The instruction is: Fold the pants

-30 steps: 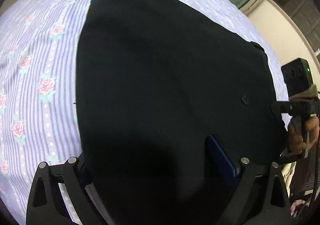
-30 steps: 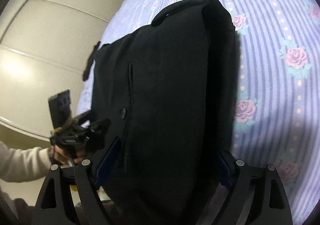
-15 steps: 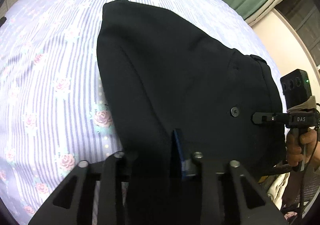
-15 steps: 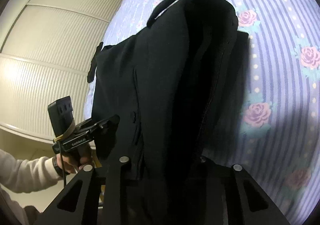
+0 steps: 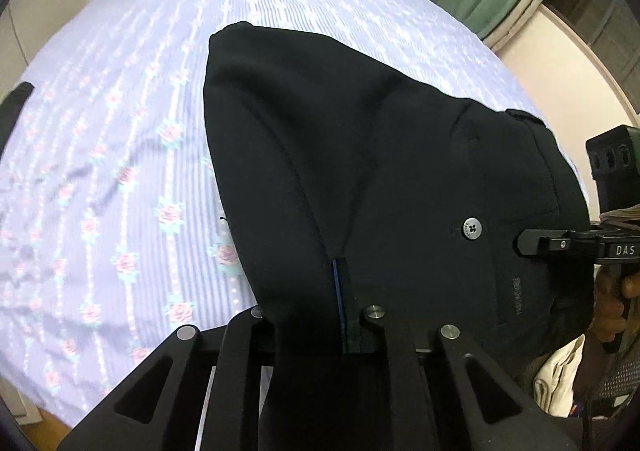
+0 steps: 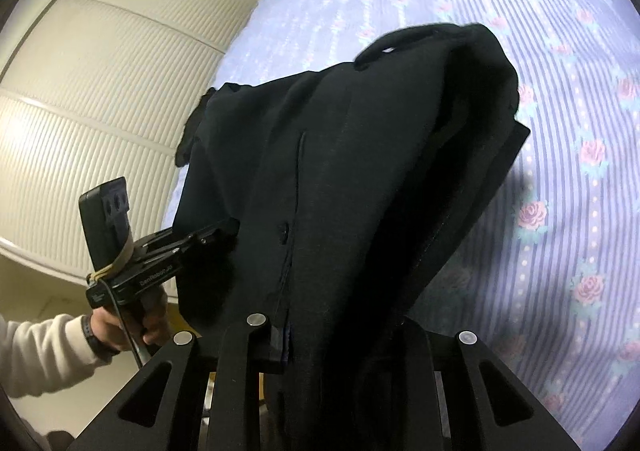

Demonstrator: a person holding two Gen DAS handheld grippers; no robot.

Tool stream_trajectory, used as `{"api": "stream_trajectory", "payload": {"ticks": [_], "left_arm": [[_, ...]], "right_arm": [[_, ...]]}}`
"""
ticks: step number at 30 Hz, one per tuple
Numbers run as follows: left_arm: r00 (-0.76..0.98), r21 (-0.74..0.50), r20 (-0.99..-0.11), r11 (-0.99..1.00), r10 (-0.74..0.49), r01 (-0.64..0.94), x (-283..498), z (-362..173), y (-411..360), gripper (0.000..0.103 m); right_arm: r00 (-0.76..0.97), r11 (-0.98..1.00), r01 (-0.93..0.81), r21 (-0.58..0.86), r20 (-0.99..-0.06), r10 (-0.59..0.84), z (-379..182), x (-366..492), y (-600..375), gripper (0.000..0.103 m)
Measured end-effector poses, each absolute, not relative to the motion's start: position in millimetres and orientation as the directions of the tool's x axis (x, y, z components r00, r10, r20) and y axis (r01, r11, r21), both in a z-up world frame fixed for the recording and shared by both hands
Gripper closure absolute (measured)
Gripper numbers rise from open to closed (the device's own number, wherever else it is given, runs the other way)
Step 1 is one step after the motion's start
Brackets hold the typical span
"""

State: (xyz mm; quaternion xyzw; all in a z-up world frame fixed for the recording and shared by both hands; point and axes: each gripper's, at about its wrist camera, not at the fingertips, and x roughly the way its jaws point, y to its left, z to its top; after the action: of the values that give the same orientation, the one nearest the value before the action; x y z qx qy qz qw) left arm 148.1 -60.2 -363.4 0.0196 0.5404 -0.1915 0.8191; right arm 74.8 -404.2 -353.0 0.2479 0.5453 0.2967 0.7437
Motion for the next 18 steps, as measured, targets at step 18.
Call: {"api": "stream_trajectory", "payload": {"ticks": [18], "left_arm": [[0.493, -0.172, -0.832, 0.963, -0.255, 0.208, 180.6, -248.7, 108.7, 0.088]], "right_arm": [[0.256, 0.675, -0.371, 0.638, -0.629, 0.734, -246.8, 147.6, -275.1, 0.079]]}}
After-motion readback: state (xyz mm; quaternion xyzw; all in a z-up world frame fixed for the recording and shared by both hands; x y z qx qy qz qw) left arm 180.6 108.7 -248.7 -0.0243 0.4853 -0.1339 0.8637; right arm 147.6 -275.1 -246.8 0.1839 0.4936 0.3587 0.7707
